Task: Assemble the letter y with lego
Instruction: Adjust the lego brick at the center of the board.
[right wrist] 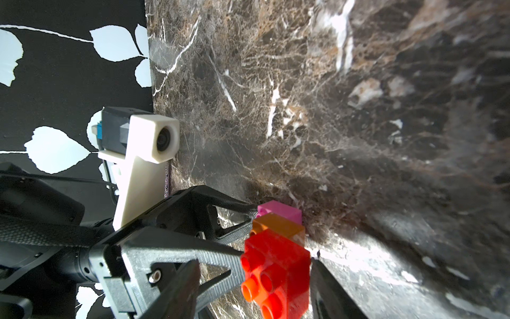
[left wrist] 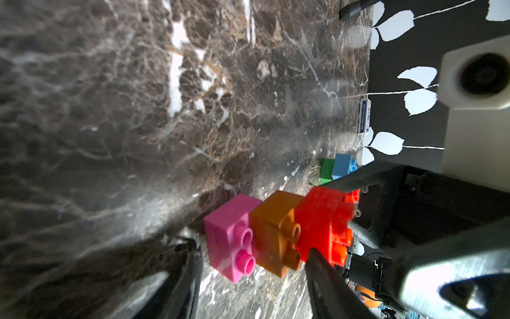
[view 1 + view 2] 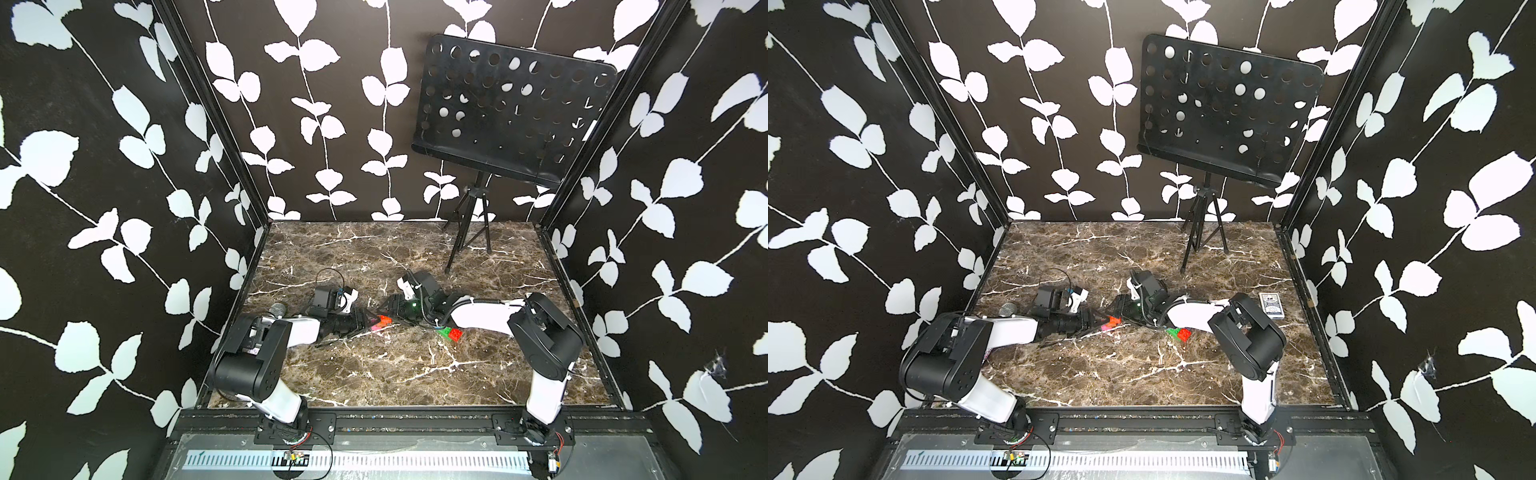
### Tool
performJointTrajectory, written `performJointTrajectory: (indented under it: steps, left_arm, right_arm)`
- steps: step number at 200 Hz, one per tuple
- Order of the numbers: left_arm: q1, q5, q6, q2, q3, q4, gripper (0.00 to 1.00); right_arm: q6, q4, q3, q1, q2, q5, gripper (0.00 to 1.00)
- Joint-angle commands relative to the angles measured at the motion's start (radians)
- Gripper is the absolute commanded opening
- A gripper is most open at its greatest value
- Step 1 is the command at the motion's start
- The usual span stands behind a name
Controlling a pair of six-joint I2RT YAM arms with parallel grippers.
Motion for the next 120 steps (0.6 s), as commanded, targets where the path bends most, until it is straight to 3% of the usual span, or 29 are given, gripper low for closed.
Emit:
performJointTrajectory:
  steps: [1,65,120]
  left_arm:
    - [0.007,-0.011,0.001,0.019,-0.014,-0.004,0.61]
    - [0.008,-0.045,0.059,0.032,-0.027,-0.069,0.51]
    - [0.008,-0.066,0.081,0.058,-0.039,-0.080,0.48]
  right_arm:
    - [0.010,0.023,0.001,0.010,-0.006,0.005,0.62]
    - [0.004,0.015,0.001,0.010,-0.012,0.011,0.62]
    - [-0.114,-0.156,0.032,-0.011,-0.094,0.047,0.63]
